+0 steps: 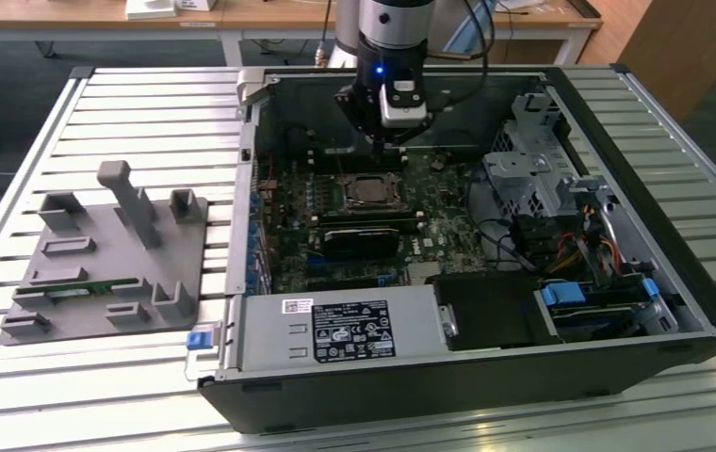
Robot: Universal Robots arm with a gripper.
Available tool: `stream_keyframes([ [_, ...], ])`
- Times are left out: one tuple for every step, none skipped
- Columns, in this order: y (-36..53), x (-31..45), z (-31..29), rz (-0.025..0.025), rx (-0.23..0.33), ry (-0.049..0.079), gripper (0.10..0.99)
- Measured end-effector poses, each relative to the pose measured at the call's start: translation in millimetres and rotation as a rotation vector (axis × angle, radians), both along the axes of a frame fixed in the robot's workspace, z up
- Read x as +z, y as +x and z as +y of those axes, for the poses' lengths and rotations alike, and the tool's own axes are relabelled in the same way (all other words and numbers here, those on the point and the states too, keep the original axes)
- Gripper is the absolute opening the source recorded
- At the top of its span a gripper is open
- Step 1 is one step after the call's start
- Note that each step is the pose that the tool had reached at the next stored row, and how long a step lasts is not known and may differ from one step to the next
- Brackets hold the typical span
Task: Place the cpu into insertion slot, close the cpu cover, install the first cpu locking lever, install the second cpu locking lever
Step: 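Install the first cpu locking lever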
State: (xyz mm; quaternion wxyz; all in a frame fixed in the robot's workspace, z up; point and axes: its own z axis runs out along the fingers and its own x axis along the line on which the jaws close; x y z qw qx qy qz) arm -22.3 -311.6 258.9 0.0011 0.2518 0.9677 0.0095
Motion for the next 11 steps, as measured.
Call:
stream_keyframes([
  [0.0, 0.0, 0.0, 0.0, 0.011, 0.0, 0.106],
  [0.0, 0.0, 0.0, 0.0, 0.023, 0.0, 0.106],
  [0.0, 0.0, 0.0, 0.0, 0.035, 0.0, 0.106],
  [0.0, 0.0, 0.0, 0.0, 0.047, 0.0, 0.106],
  [0.0, 0.0, 0.0, 0.0, 0.06, 0.0, 0.106],
  [0.0, 0.0, 0.0, 0.0, 0.072, 0.0, 0.106],
  [0.0, 0.0, 0.0, 0.0, 0.084, 0.0, 0.106],
  [0.0, 0.0, 0.0, 0.0, 0.096, 0.0, 0.106],
  [0.0, 0.0, 0.0, 0.0, 0.107, 0.0, 0.106],
  [0.0, 0.0, 0.0, 0.0, 0.12, 0.0, 0.106],
  [0.0, 0.0, 0.0, 0.0, 0.132, 0.0, 0.106],
])
